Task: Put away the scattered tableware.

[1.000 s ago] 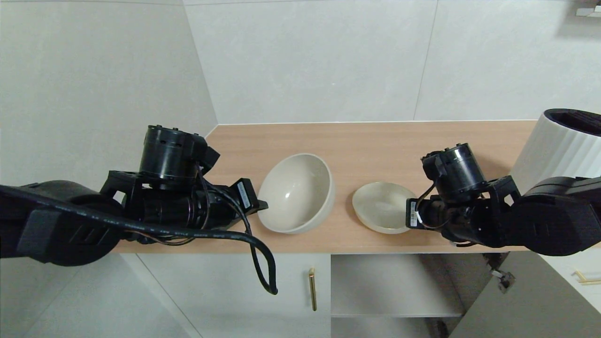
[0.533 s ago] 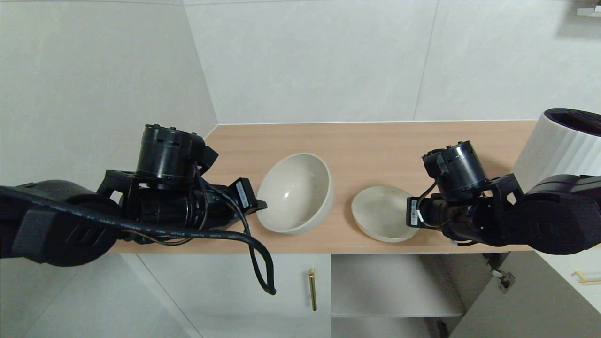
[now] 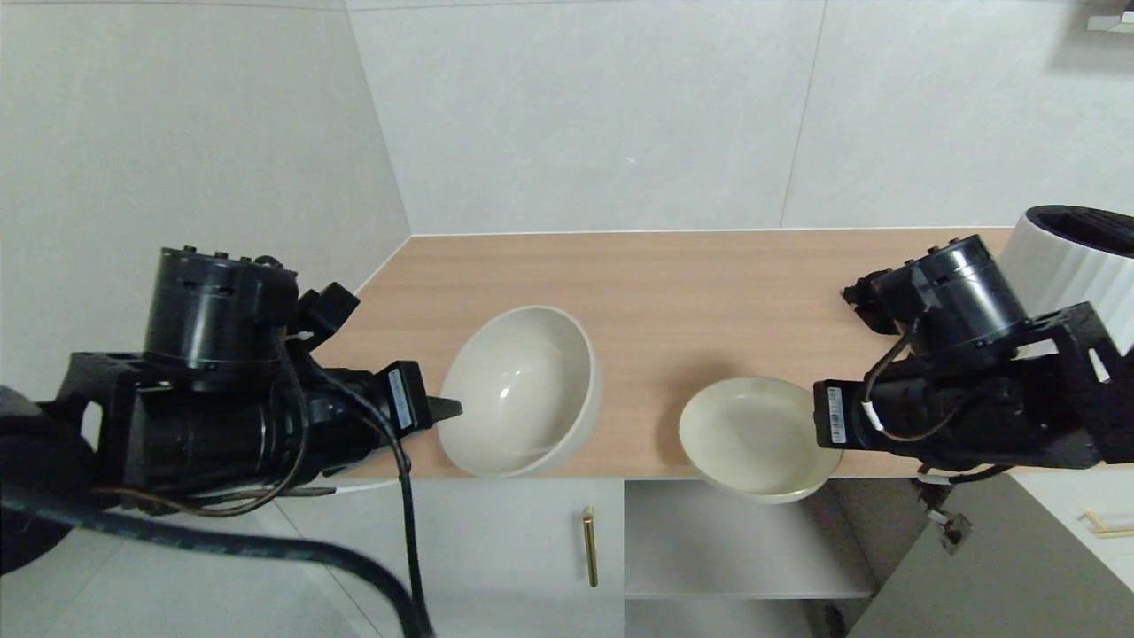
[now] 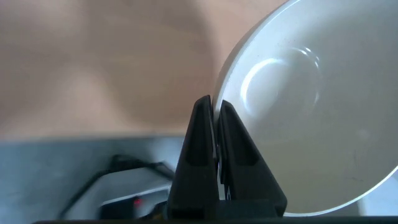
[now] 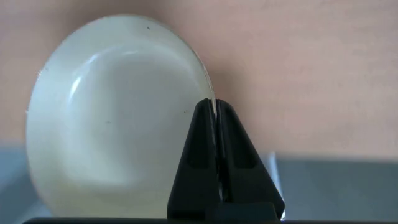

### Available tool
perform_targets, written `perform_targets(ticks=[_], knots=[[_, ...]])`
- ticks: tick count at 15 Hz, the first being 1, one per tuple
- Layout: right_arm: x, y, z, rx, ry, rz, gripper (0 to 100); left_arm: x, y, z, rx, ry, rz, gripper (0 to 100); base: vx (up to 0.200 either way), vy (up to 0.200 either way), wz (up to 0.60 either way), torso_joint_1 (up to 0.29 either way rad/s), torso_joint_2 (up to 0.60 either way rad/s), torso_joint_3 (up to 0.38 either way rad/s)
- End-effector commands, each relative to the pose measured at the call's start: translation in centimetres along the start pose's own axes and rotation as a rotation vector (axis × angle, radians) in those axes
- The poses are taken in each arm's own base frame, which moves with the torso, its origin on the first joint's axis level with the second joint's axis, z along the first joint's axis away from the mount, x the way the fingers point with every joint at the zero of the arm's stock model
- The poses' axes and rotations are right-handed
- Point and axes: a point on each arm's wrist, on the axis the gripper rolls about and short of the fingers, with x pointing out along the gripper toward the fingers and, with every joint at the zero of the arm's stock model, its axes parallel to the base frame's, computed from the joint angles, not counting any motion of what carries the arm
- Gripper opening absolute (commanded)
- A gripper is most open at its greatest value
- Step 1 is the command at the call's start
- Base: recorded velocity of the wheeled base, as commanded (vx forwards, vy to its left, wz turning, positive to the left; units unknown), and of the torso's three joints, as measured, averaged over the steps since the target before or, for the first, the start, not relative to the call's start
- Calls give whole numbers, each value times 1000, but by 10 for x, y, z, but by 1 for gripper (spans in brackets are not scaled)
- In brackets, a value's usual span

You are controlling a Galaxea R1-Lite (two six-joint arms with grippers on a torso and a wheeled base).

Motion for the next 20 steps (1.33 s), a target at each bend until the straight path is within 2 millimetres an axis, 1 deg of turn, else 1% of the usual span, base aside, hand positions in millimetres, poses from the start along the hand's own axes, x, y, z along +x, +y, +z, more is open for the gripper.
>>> perform_targets(ticks=[1, 2, 3, 5, 6, 10, 15, 20], knots=[[-37, -10, 0, 9, 0, 81, 0, -30, 3, -9, 38, -17, -5, 0, 0, 0, 0, 0, 0, 0], [-43, -12, 0, 9, 5, 103, 0, -33, 3, -10, 39, -13, -2, 0, 0, 0, 0, 0, 0, 0], [-55, -15, -1, 11, 10, 145, 0, -39, 3, -11, 43, -8, 1, 0, 0, 0, 0, 0, 0, 0], [-71, -16, -6, -9, 35, 218, 0, -42, 2, -11, 44, -14, -3, 0, 0, 0, 0, 0, 0, 0], [-74, -17, -7, -10, 37, 227, 0, -42, 2, -11, 44, -13, -2, 0, 0, 0, 0, 0, 0, 0], [-69, -19, -13, -35, 55, 216, 0, -40, 3, -12, 43, -4, 3, 0, 0, 0, 0, 0, 0, 0], [-67, -18, -15, -45, 62, 211, 0, -37, 3, -12, 43, 4, 5, 0, -200, 0, 0, 3, 4, 1], [-63, -17, -15, -45, 73, 201, 0, -36, 4, -13, 42, 8, 8, 0, 0, 0, 0, 0, 0, 0]])
